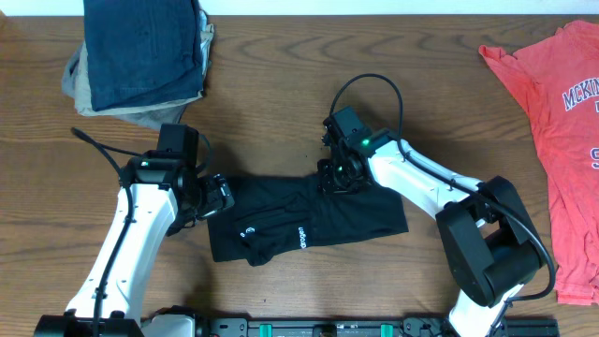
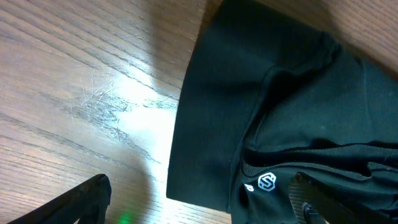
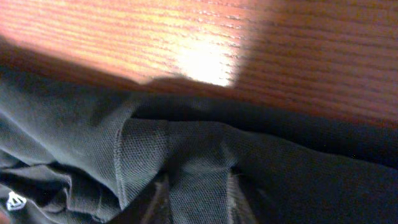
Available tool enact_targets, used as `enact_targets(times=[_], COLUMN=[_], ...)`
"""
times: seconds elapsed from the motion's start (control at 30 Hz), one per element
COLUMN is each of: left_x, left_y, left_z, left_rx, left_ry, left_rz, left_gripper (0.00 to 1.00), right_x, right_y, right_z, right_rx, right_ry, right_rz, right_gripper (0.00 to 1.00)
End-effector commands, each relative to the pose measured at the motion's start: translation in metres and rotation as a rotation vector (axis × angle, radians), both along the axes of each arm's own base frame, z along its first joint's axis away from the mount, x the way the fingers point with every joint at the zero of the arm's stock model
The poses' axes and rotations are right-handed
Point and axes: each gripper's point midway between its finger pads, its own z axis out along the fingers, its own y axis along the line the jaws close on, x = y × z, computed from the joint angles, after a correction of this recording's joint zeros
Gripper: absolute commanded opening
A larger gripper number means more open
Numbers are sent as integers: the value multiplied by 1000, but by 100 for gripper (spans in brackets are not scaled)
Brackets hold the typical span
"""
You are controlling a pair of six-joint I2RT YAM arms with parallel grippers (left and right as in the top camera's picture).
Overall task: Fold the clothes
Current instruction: 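Fold the band's right end leftward toward the left gripper with the right gripper, then release the shirt and lift both grippers away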
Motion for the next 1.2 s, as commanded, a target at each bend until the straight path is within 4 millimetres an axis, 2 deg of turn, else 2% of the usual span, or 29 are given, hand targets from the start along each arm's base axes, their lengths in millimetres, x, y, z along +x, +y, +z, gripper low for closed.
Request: enact_targets(times=[0.0,0.07,0.1,0.13,0.2,0.33,0.37,0.47,0.53,0.63,0.83,0.93,1.07,1.17], left_x=[3,4,4,5,7,8,8,9,11,15,19,25,24,20], left_y=[1,1,1,1,1,12,19,30,26,17,25,19,4,1], left_z=[2,3,3,3,2,-1,-3,-7,-9,-10,-30,-43,-55,-64], left_rx=[0,0,0,0,1,11,11,-19,-116,-281,-345,-398,-511,-536], left_ry=[-11,-13,-15,-19,-26,-14,-7,5,1,-24,9,28,53,80], left_rz=[4,4,4,4,-9,17,46,60,21,-40,-25,-20,-70,-92], left_gripper=[93,95,96,98,99,100,100,99,99,99,99,99,99,99], right_x=[13,15,15,16,21,31,34,38,42,44,47,48,42,39], right_y=[4,1,-1,-4,-15,-61,-81,-119,-149,-183,-238,-269,-297,-307], right_z=[22,38,48,58,77,108,116,124,125,125,127,128,128,128], right_rx=[-2,-5,-7,-11,-37,-171,-229,-316,-374,-432,-515,-562,-570,-568], right_ry=[-49,-57,-63,-70,-84,-120,-128,-137,-129,-109,-94,-89,-56,-41], right_rz=[12,32,44,56,46,-37,-74,-146,-210,-283,-409,-482,-556,-586], right_gripper=[41,62,81,91,99,99,99,99,99,99,99,99,99,99])
